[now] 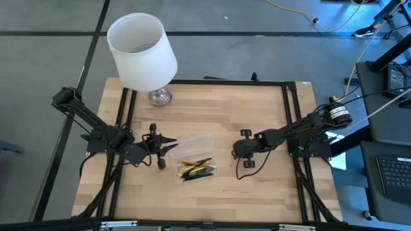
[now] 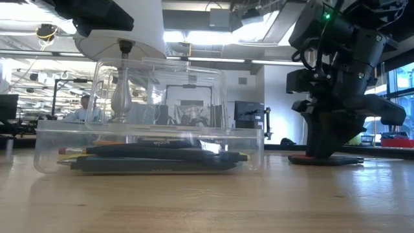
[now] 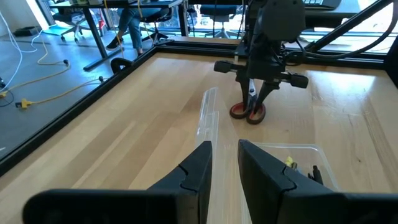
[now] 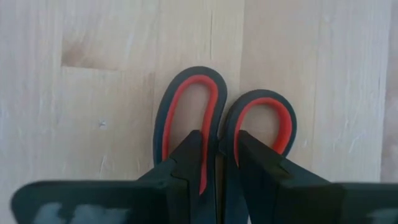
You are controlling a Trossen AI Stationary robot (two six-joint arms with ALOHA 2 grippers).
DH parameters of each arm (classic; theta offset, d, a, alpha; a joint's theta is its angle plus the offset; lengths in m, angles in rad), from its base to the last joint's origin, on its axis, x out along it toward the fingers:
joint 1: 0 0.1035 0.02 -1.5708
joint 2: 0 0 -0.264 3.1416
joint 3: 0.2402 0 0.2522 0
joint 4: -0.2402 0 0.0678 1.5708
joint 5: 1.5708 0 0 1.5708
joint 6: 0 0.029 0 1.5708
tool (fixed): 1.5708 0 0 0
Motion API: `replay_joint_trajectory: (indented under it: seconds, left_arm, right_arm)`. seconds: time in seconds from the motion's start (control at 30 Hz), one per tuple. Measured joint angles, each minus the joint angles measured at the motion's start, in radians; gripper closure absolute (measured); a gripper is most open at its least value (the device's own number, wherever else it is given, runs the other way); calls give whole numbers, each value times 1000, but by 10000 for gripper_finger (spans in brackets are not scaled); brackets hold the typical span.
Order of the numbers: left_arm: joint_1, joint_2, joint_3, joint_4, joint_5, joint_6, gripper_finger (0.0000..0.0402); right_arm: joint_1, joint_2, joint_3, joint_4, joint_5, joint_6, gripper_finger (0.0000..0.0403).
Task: Pick & place school supplies into a supply box
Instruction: Put the black scissors into the transparent supply box
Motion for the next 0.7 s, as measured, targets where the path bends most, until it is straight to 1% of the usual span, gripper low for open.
replay_joint_trajectory:
  seconds: [0.13, 0.27, 0.47, 0.53, 0.6, 0.7]
  left_arm:
    - [0, 0, 0, 0, 0, 0, 329]
    - [0, 0, 0, 0, 0, 0, 329]
    - [0, 0, 0, 0, 0, 0, 329]
    - [0, 0, 0, 0, 0, 0, 329]
    - [0, 0, 0, 0, 0, 0, 329]
    - [0, 0, 0, 0, 0, 0, 329]
  right_arm:
    - [3, -19, 3, -13, -16, 2, 314]
    - [5, -46, 55, -27, -30, 3, 314]
    - [22, -47, 220, -157, -39, 3, 314]
    - [34, -47, 278, -181, -65, 19, 314]
    - [51, -48, 340, -170, -77, 38, 313]
    - [75, -49, 404, -90, -81, 48, 312]
